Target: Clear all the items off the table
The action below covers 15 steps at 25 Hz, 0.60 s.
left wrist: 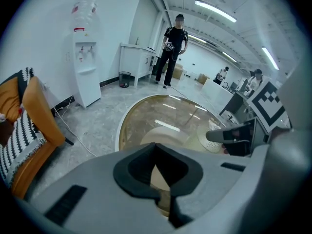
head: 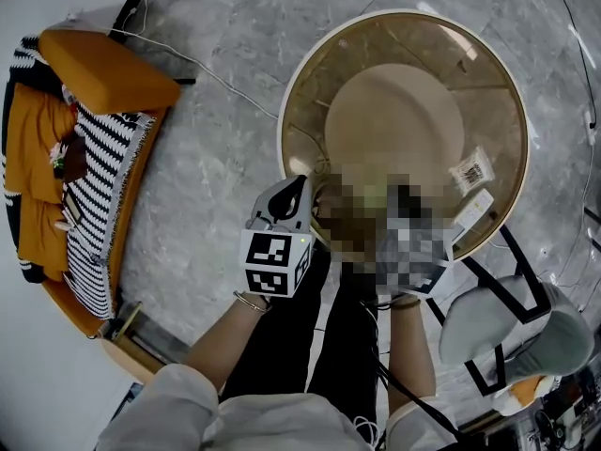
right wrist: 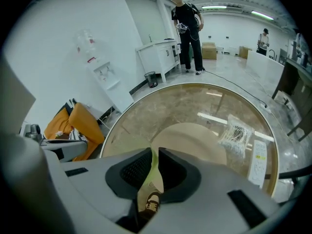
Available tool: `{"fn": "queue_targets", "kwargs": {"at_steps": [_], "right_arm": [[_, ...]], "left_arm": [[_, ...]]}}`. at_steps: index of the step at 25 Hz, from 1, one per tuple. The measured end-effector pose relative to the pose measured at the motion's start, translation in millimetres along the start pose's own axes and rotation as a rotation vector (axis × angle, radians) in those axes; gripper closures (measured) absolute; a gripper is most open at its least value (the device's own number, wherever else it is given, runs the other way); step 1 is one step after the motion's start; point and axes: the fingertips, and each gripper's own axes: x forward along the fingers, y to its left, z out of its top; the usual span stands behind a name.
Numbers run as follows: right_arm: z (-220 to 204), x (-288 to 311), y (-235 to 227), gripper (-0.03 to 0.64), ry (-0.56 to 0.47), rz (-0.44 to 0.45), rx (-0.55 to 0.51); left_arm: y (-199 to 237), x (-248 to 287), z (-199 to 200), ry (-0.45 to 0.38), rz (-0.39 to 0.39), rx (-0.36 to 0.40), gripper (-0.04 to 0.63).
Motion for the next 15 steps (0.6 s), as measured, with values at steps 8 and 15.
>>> {"fn": "queue_targets", "kwargs": {"at_steps": [8, 15], "right_arm": [[-2.3, -12.1, -5.2, 0.575, -0.001, -0.025, 0.01], [3.7, -37.8, -25.5, 0.575, -0.034, -0.052, 0.06]], "left_arm": [[-11.2, 3.9, 8.6, 0.007, -0.034, 0.046, 0.594], [-43.8, 8.4, 17.0, 0.015, -0.081, 0.089, 0.594]]}}
